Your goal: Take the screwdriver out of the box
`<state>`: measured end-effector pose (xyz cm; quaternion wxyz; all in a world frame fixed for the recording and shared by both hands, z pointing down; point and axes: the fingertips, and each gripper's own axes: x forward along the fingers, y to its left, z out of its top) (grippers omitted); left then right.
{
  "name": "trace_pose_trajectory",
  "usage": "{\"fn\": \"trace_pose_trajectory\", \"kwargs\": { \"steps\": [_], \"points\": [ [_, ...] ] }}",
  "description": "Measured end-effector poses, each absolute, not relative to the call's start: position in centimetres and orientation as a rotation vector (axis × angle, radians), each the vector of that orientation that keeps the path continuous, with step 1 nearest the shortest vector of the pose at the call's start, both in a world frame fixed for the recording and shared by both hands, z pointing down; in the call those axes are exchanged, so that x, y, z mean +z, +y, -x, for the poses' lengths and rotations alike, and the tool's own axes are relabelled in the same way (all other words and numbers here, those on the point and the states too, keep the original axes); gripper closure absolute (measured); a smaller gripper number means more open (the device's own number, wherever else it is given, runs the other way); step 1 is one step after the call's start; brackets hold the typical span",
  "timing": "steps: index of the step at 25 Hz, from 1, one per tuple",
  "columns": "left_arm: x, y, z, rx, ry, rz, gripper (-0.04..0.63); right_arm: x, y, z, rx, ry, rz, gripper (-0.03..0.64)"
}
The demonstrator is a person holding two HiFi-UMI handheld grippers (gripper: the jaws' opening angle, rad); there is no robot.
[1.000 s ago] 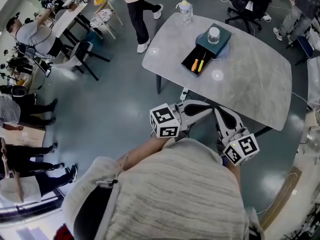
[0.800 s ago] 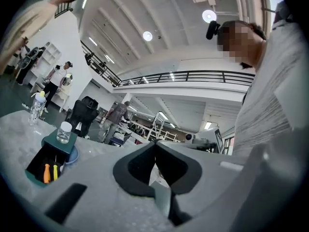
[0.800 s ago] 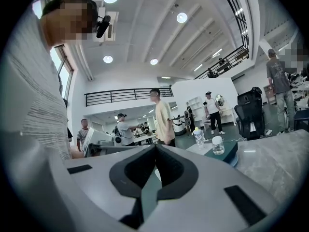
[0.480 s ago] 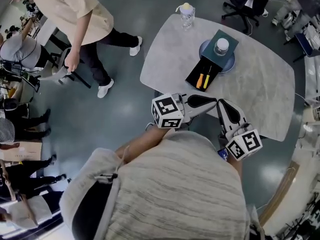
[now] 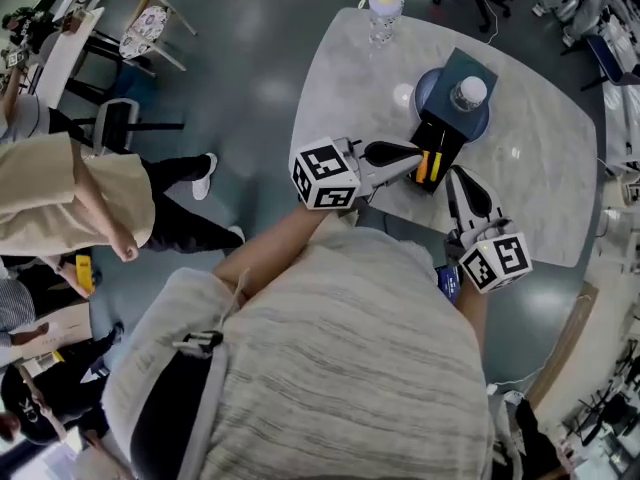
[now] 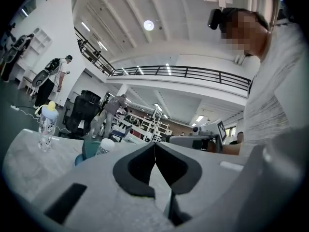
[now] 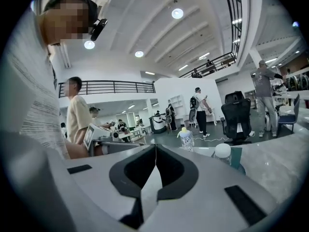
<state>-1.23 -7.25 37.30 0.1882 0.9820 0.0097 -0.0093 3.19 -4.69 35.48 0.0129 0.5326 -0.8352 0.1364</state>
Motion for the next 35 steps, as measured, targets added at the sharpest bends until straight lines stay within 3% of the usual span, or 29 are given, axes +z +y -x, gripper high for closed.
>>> {"fn": "trace_pose_trajectory", "kwargs": {
  "steps": [35],
  "points": [
    [50.4, -17.0, -4.2, 0.225, 0.090, -2.619, 0.580, 55.4, -14.6, -7.6, 1.095, -2.066, -1.858, 0.604]
  ]
}}
